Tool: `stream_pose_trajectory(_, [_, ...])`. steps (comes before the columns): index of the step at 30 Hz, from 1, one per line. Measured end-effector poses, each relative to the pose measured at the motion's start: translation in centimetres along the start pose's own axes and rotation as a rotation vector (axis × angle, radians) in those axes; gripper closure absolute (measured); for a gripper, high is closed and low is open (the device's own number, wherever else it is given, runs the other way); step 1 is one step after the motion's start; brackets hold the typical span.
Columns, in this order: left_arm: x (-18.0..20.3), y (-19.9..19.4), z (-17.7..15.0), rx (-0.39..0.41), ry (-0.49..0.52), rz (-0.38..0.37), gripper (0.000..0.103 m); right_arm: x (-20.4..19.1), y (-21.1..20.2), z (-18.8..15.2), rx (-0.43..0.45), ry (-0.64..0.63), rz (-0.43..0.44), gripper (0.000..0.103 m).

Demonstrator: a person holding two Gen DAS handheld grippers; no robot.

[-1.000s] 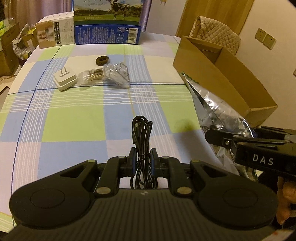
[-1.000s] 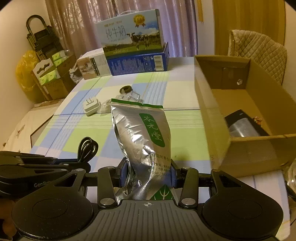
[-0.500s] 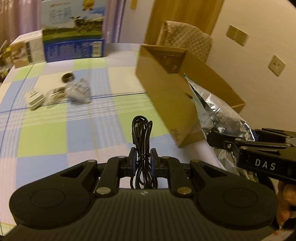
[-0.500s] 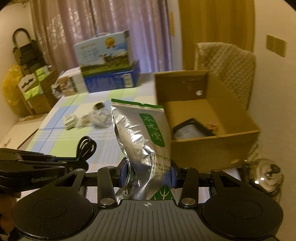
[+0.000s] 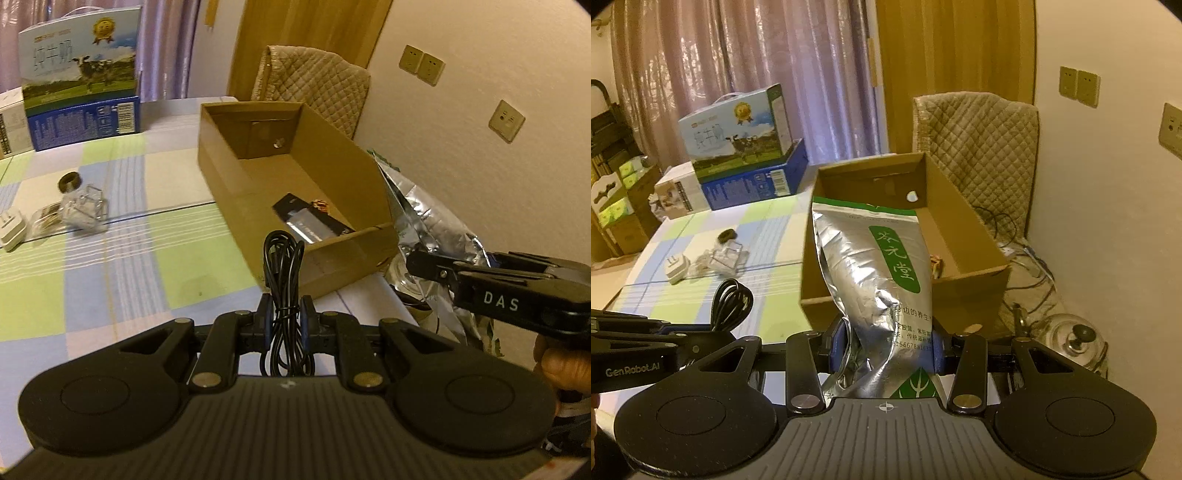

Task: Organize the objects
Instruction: 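Lower the cable and tea bag into the cardboard box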

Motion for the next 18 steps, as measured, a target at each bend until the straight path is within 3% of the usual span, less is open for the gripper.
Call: stream_pose_trajectory(18, [4.0, 2.1, 3.0, 0.01, 0.037, -0.055, 0.092, 2.8, 1.2, 2.7, 0.014, -0.023, 0.0, 0.062])
Point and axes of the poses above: each gripper's, at about its wrist camera, not at the fingertips, and y roughly the way its jaws point, x to its right, z to its top, the point moved 1 cm from there along y, roughly the way its jaws point, and after that the axes turned 15 degrees about -y, right-handed, at the moved point
